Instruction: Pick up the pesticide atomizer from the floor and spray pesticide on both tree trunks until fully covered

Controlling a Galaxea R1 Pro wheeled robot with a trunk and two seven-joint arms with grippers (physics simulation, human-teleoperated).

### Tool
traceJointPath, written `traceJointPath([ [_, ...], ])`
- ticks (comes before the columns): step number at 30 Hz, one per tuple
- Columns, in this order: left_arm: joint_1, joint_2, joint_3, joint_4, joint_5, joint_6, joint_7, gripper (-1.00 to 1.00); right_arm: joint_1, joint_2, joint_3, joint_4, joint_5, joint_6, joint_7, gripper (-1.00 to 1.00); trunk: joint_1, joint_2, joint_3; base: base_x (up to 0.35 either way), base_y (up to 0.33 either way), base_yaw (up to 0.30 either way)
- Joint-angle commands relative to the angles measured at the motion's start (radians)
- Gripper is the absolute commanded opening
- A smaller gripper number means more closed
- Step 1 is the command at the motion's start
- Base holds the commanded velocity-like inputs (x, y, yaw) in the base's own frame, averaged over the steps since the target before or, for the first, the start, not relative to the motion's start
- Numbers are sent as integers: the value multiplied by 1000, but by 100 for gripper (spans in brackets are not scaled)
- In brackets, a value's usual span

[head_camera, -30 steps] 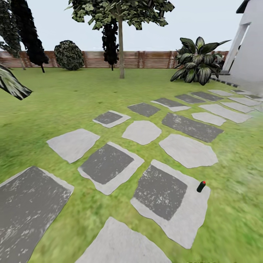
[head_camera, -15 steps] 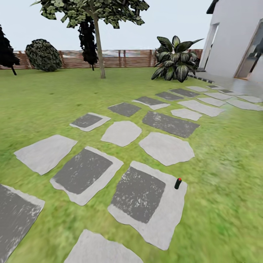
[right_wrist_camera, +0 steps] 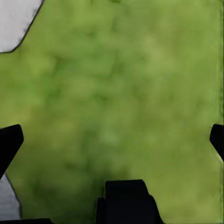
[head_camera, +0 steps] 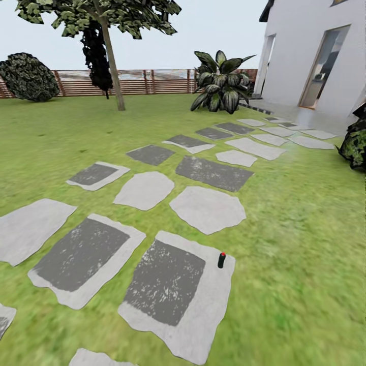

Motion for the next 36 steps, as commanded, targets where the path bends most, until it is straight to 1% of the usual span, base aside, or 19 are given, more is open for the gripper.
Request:
traceJointPath([
  [1,0,0,0,0,0,0,0,100,0,-5,0,0,1,0,0,100,0,0,0,199,-267,-14],
  [3,0,0,0,0,0,0,0,100,0,-19,1,6,1,0,1,100,0,0,0,199,-267,-7],
  [4,0,0,0,0,0,0,0,100,0,-36,0,48,0,-20,2,100,0,0,0,198,-267,-1],
  [5,0,0,0,0,0,0,0,100,0,-38,0,54,0,-33,2,100,0,0,0,197,-267,-1],
  [6,0,0,0,0,0,0,0,100,0,-40,0,60,0,-69,2,100,0,0,0,193,-267,0],
  [9,0,0,0,-1,1,0,0,100,0,-37,0,56,-6,-98,-1,100,0,0,0,179,-267,0],
  [28,0,0,0,1,2,0,0,100,0,-36,-1,54,-6,-101,-1,100,0,0,0,164,-265,0],
  [36,1,0,0,1,2,0,0,100,0,-36,0,53,-6,-100,-1,100,0,0,0,220,-157,0],
])
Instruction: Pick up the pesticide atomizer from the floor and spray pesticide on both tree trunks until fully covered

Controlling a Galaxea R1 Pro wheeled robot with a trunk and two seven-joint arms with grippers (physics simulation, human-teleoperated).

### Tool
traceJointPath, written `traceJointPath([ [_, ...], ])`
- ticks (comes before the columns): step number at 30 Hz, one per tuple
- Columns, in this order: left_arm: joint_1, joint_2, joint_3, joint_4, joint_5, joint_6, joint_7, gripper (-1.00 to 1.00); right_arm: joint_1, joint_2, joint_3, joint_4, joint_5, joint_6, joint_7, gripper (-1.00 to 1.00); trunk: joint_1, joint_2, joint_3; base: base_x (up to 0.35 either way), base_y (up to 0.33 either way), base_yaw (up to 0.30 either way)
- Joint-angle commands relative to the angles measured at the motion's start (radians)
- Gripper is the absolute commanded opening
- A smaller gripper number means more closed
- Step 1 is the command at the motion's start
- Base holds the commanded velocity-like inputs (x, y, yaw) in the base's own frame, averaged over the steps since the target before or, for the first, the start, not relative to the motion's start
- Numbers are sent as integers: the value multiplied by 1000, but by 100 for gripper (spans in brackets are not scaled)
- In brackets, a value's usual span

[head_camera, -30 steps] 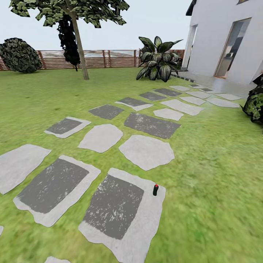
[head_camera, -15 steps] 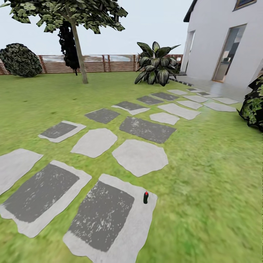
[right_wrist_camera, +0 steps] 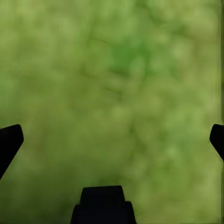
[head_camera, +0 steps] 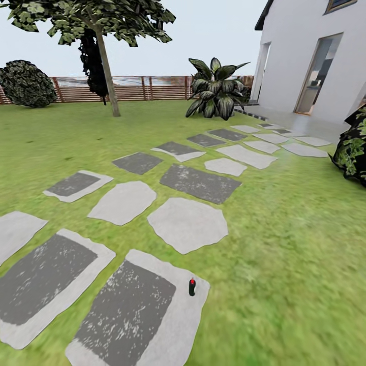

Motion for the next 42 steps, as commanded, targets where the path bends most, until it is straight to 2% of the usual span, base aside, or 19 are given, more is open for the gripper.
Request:
traceJointPath([
  [1,0,0,0,0,0,0,0,100,0,0,0,0,0,0,0,100,0,0,0,235,-106,0],
  [10,0,0,0,0,0,0,0,100,0,0,-1,-1,0,-1,0,100,0,0,0,235,-153,-22],
  [20,0,0,0,0,0,0,0,100,0,0,-1,-1,0,-1,0,100,0,0,0,230,-169,-224],
  [31,-3,-1,-4,-14,-6,0,-5,100,-8,1,1,-22,-1,0,1,100,0,0,0,44,-25,-29],
  [33,-10,2,-5,-18,-7,2,-10,100,-43,5,3,-54,-2,4,1,100,0,0,0,1,0,0],
  [36,-78,38,-3,-54,1,23,-16,100,-223,11,5,-81,-3,62,0,100,0,0,0,0,0,0],
  [37,-99,42,-2,-62,3,31,-16,100,-261,12,5,-82,-3,92,0,100,0,0,0,0,0,0],
  [38,-162,44,0,-71,6,77,-16,100,-355,15,5,-84,-3,173,0,100,0,0,0,0,0,0],
  [42,-212,38,3,-74,9,116,-17,100,-440,35,5,-90,-3,216,1,100,0,0,0,0,0,0],
])
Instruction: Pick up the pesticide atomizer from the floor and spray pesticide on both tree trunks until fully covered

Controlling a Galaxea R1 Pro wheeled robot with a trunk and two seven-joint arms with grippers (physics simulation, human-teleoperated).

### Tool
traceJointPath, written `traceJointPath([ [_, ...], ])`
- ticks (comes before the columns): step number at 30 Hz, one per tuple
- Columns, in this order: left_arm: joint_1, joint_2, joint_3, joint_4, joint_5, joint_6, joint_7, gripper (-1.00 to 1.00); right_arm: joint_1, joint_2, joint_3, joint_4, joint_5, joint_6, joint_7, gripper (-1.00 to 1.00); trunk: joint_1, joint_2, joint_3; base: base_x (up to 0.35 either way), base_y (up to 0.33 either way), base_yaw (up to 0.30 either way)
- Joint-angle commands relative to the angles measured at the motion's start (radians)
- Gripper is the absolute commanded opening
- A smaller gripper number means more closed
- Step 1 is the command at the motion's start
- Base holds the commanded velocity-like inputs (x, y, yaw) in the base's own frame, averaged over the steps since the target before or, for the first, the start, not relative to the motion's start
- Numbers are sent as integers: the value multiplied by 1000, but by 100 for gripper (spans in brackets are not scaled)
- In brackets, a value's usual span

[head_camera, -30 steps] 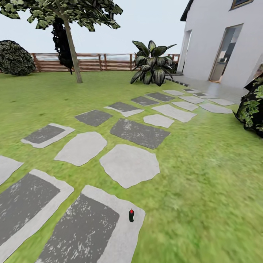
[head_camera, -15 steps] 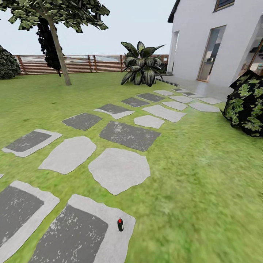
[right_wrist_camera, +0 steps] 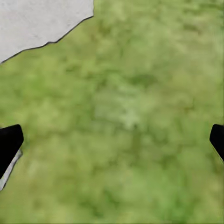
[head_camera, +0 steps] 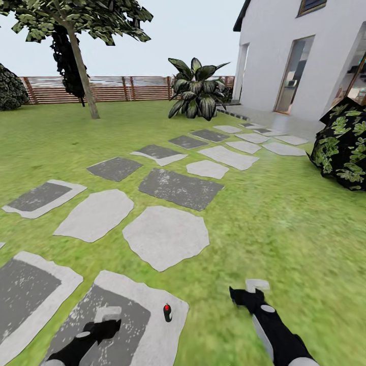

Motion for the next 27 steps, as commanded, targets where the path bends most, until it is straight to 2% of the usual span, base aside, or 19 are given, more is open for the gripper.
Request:
traceJointPath([
  [1,-4,-1,0,0,0,2,0,100,-8,2,0,-4,0,2,0,100,0,0,0,0,0,0],
  [4,-14,-3,3,0,7,8,-2,100,-29,13,2,-41,-1,9,4,100,0,0,0,0,0,0],
  [6,-16,-4,3,0,26,9,-6,100,-33,28,4,-61,-1,10,5,100,0,0,0,0,0,0],
  [7,-13,-3,2,0,39,5,-9,100,-35,47,5,-69,0,11,5,100,0,0,0,0,0,0],
  [9,-11,-3,1,0,43,0,-10,100,-36,56,6,-75,0,11,6,100,0,0,0,0,0,0],
  [16,-6,-2,-6,-1,37,-6,-11,100,-37,63,8,-79,0,13,3,100,0,0,0,0,0,0],
  [22,-6,-4,-11,-1,36,-6,-12,100,-74,69,9,-96,0,23,2,100,0,0,0,0,0,0],
  [27,-7,-7,-15,-16,37,-9,-12,100,-81,71,9,-98,0,41,4,100,0,0,0,1,0,0],
])
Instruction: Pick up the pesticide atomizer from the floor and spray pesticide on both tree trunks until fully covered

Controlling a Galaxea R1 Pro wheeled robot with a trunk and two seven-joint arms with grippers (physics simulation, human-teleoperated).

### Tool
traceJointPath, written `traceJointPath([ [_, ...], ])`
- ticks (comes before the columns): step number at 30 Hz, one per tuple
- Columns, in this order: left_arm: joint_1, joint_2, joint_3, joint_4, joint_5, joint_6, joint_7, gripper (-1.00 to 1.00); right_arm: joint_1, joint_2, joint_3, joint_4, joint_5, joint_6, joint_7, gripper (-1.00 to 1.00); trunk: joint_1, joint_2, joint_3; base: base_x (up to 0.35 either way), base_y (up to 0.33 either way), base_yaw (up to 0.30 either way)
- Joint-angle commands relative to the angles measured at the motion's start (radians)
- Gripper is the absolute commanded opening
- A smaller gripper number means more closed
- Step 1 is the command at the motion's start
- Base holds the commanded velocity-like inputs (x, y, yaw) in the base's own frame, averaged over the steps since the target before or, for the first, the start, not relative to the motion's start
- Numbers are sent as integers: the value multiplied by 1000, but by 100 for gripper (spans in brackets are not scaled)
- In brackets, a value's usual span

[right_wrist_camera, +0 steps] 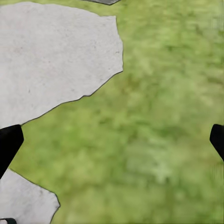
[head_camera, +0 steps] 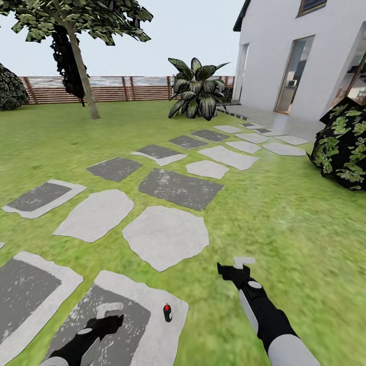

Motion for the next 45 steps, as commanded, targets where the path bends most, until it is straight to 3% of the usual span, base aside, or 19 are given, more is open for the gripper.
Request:
traceJointPath([
  [1,0,-4,0,-9,0,-3,0,100,-1,0,0,-3,0,2,1,100,0,0,0,48,-15,0],
  [7,-1,-37,0,-27,3,-37,1,100,-2,-1,1,-54,0,7,1,100,0,0,0,144,-159,0],
  [25,-1,-37,4,-20,9,-41,1,100,-2,-1,1,-58,0,7,1,100,0,0,0,18,-264,0],
  [35,-1,-36,0,-27,9,-48,1,100,-2,-1,-1,-63,0,11,-2,100,4,-7,-5,0,-44,0],
  [39,-5,-37,-1,-29,5,-48,1,100,-2,-2,-7,-105,3,116,-5,100,19,-35,-23,0,0,0],
  [45,-14,-42,-1,-31,5,-49,1,100,-3,-2,-6,-311,5,227,-7,100,42,-77,-51,0,0,0],
])
